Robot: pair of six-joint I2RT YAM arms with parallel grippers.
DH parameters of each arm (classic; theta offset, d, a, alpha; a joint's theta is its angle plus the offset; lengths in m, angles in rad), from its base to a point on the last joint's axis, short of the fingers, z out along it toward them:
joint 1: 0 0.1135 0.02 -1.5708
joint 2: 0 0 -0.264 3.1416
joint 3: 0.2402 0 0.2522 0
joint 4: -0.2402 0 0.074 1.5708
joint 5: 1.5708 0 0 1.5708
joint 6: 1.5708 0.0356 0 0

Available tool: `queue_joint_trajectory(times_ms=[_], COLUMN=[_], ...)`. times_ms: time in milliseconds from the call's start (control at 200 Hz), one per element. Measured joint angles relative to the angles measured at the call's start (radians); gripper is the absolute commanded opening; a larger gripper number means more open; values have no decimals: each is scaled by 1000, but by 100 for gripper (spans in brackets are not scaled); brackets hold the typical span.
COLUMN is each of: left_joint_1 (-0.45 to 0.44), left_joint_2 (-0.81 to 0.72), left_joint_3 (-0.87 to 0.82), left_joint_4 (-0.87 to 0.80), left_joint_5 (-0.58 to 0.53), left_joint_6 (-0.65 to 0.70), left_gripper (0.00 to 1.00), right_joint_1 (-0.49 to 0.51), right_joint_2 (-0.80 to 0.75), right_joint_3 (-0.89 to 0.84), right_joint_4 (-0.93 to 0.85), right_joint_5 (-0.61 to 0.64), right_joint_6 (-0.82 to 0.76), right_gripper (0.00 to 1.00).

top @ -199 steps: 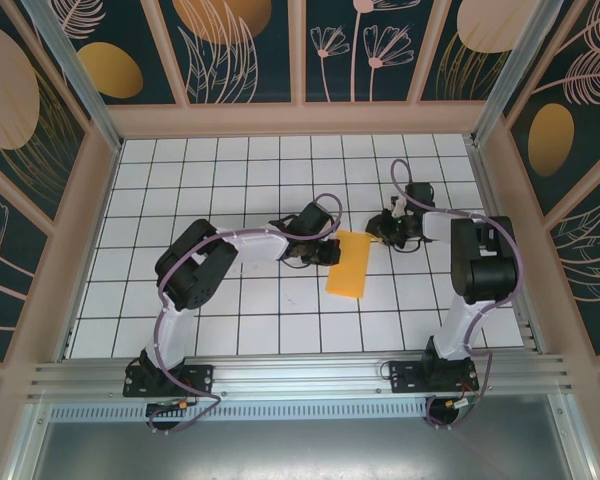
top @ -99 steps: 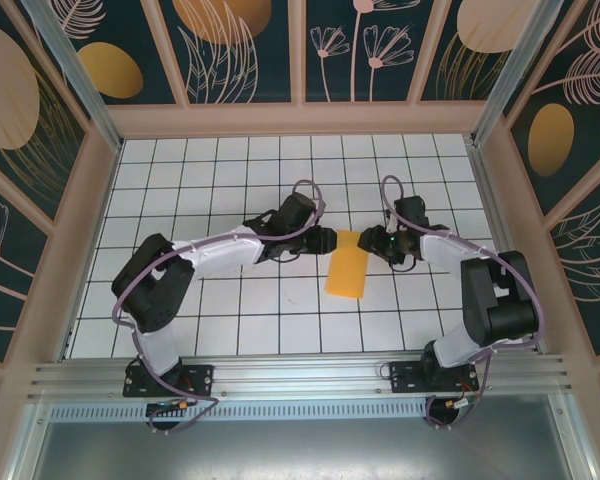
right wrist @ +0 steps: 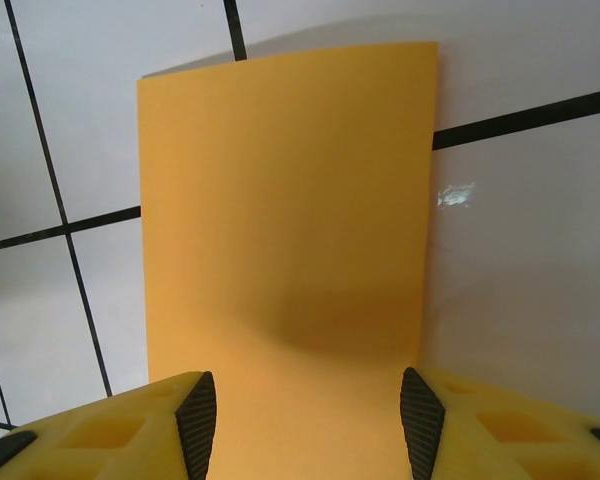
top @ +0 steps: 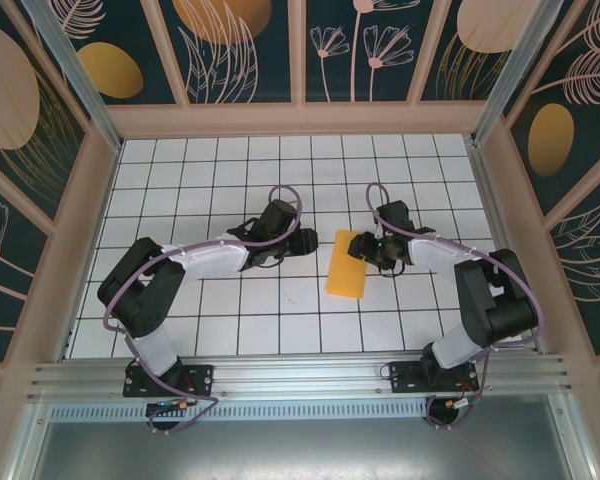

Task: Fold a paper plane with a square sheet of paper (pick it up from the middle)
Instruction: Move the square sheet of paper to the center of the table.

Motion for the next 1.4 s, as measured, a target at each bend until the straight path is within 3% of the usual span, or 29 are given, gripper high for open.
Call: queue_joint_trajectory(times_ms=[676,836,931,991,1401], left_joint_1=[11,16,16,16,16], left_joint_2=[-64,-60,-53,-43,112], left_joint_3=[-82,-112,-122,-123,-89], left_joint_4=[69,122,158,178,235], left_joint_5=[-1,83,138,166,341], left_joint_6=[-32,-67,-88,-98,-148], left_gripper=[50,52,54,54,54], right_joint_1=[85,52,-8,-45,-62], right_joint_2=[71,-29,-109,-136,-108], right_joint_3=[106,78,19,-22,-94], right_joint_4=[0,-17,0,16,64], right_joint_5=[-68,-43,-61,-82,-143], right_joint_6=[-32,-38,-35,-32,-20], right_gripper=[56,53,43,42,40])
